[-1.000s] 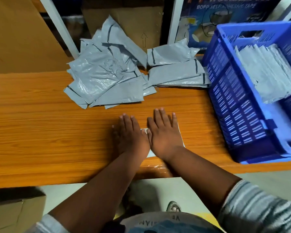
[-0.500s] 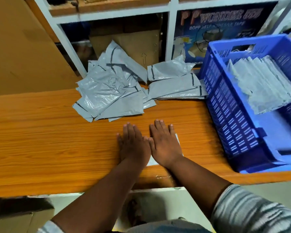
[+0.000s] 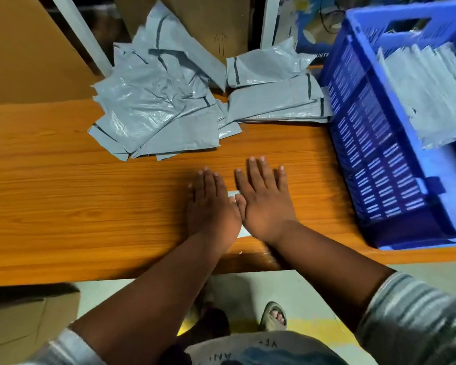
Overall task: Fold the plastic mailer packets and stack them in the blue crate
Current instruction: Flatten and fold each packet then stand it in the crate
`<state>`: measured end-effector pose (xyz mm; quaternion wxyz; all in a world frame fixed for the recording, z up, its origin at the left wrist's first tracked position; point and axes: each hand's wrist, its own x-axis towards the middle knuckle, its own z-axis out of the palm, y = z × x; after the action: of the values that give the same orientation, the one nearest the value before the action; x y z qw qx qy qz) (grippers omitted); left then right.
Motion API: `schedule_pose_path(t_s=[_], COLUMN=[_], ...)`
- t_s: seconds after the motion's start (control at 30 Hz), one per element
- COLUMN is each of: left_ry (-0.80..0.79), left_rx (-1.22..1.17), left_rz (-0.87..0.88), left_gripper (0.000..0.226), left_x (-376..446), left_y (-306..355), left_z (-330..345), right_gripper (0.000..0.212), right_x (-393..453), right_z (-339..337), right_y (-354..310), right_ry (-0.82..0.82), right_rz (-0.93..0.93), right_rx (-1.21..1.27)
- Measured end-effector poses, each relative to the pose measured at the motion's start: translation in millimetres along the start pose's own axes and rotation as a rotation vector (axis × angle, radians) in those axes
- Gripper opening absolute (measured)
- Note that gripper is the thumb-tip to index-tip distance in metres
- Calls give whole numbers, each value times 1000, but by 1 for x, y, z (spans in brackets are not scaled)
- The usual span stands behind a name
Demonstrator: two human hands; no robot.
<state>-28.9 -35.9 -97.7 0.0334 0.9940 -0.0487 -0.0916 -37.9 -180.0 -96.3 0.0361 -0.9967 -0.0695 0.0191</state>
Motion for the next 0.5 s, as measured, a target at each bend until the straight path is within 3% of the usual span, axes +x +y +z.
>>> schedule_pose_path(t_s=[0.27, 0.37, 0.43, 0.5], left_ry=[-83, -35, 35, 24], left_rx=[77, 31, 33, 70], left_rz=[12, 27, 128, 173], left_gripper=[76, 75, 78, 73], left_x=[0, -5, -12, -19], left_y=[3, 14, 27, 33], left_z=[-11, -24, -24, -13], right_gripper=[75, 76, 71, 68], right_x=[2, -2, -1, -7], right_z=[1, -2, -12, -16], right_y=[10, 17, 28, 38], right_ry=[7, 70, 126, 148], right_rz=[12, 38, 89, 77], right_rx=[181, 453, 621, 436])
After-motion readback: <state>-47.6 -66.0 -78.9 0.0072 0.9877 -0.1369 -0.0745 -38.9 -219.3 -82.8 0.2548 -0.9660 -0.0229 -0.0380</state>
